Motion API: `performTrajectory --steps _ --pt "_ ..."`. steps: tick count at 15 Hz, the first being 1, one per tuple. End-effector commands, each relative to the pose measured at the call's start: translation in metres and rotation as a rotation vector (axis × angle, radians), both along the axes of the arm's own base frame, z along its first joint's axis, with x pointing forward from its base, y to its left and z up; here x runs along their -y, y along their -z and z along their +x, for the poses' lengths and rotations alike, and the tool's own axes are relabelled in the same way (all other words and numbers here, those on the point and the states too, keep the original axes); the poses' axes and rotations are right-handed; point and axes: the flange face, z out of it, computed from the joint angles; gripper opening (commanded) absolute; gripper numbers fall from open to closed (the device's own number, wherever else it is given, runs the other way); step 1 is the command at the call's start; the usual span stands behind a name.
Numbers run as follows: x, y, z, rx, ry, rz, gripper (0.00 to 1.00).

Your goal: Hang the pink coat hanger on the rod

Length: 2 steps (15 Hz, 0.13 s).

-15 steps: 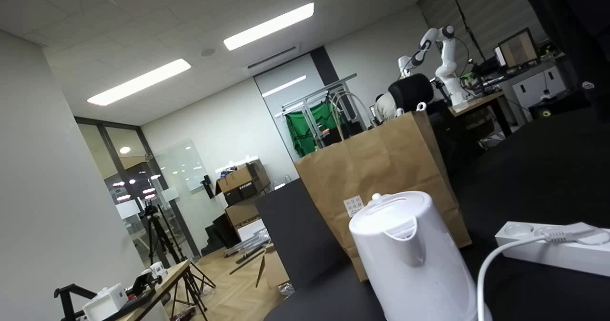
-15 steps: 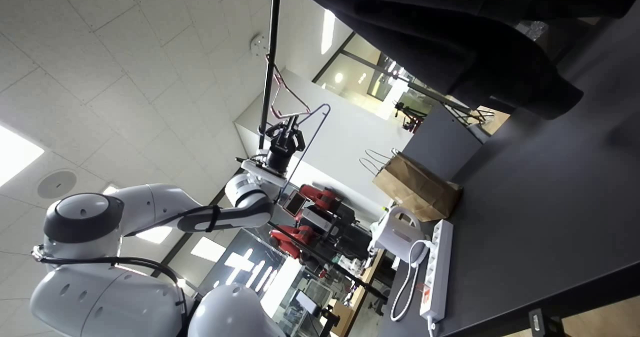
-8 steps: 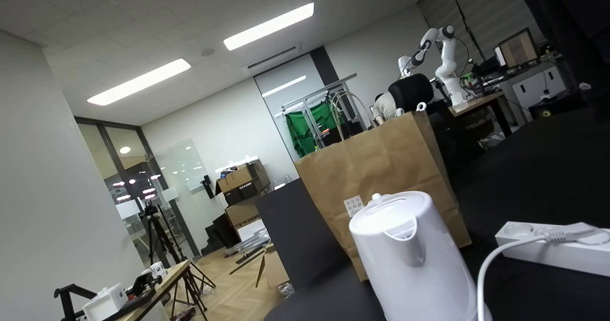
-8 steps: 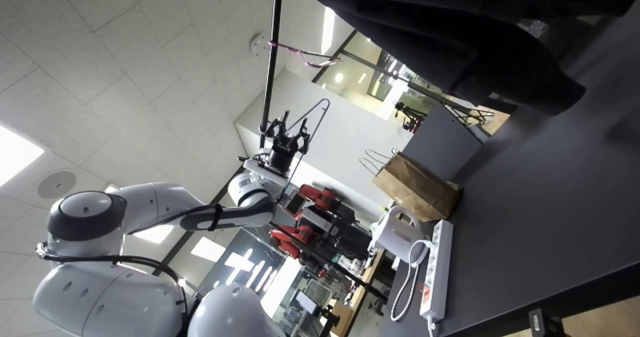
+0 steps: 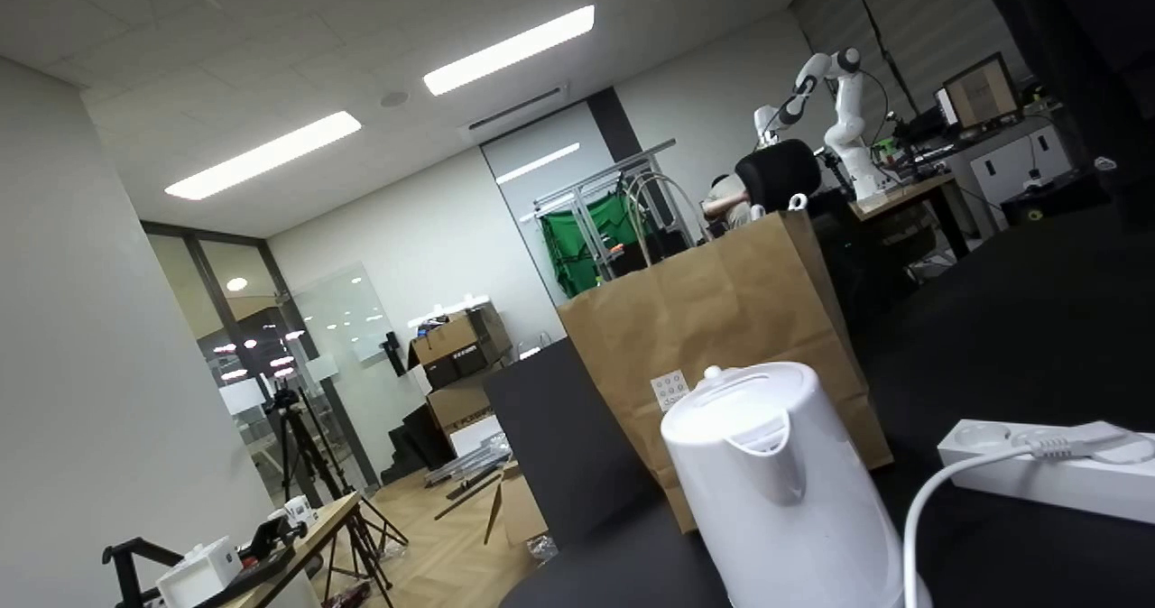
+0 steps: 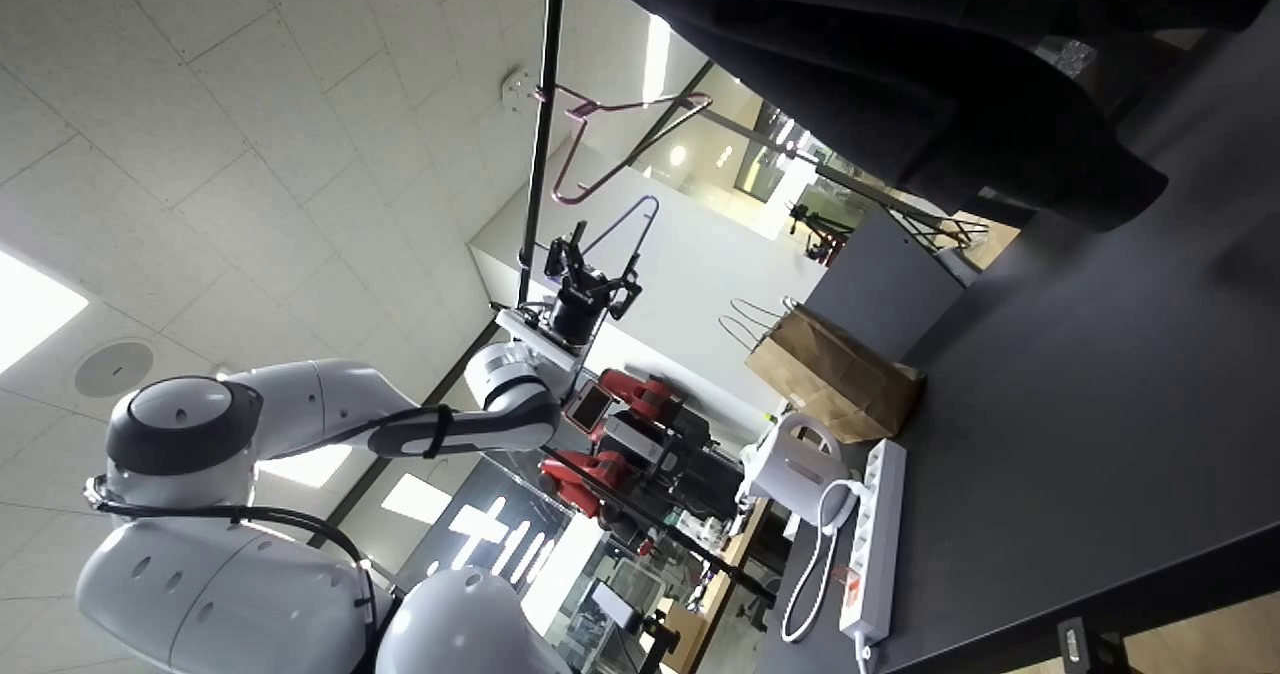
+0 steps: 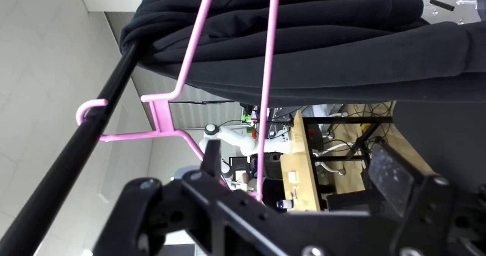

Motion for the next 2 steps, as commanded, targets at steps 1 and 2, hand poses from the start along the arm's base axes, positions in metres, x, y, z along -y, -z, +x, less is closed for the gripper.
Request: performTrajectory --steps 1,2 --pt "0.0 0.0004 0.0008 -0.013 -0.003 0.003 1.0" --pt "0.0004 0.0007 0.0009 -0.021 -0.004 0.004 1.0"
